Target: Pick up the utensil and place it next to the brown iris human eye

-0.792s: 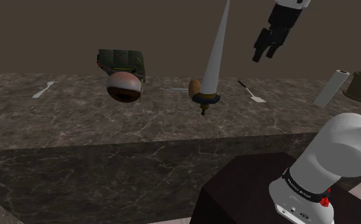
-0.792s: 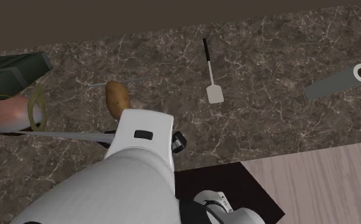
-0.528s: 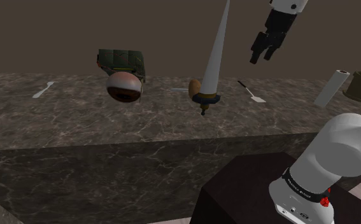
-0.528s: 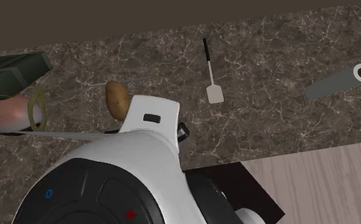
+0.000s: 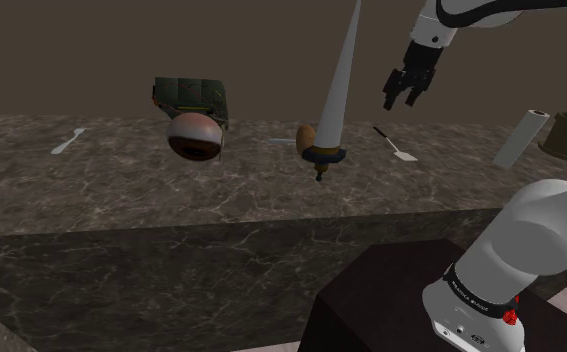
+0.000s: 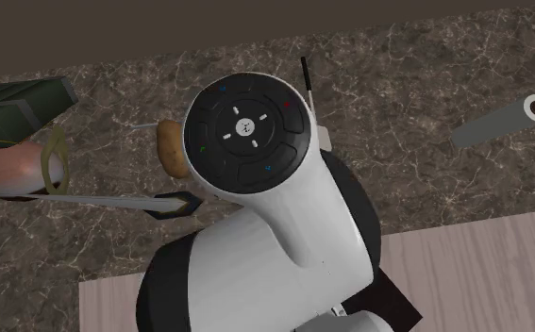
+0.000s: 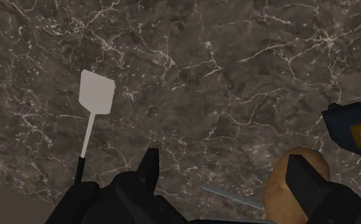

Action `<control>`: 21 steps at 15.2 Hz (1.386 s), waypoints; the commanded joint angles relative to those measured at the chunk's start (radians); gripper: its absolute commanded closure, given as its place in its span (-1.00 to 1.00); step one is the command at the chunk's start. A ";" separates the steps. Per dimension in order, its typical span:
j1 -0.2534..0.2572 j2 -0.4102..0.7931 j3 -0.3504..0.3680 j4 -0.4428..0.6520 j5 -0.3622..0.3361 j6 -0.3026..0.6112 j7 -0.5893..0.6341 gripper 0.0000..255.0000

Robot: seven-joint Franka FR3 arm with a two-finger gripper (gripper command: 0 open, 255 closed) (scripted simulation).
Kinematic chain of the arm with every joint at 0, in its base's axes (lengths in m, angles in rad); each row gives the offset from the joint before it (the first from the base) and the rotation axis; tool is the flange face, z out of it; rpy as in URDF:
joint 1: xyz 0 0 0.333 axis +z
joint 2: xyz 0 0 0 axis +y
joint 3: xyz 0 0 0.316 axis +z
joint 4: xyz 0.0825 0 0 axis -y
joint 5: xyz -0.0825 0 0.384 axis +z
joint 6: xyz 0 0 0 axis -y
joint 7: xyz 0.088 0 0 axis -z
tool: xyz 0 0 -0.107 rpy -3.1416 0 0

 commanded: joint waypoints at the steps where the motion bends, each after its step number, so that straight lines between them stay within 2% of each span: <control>1: -0.014 0.058 -0.031 0.010 -0.007 0.049 -0.009 -1.00; 11: -0.066 0.348 -0.180 0.089 0.019 0.253 -0.066 -1.00; 16: -0.090 0.514 -0.247 0.162 0.083 0.332 -0.117 -1.00; 21: -0.128 0.690 -0.296 0.257 0.183 0.388 -0.184 -1.00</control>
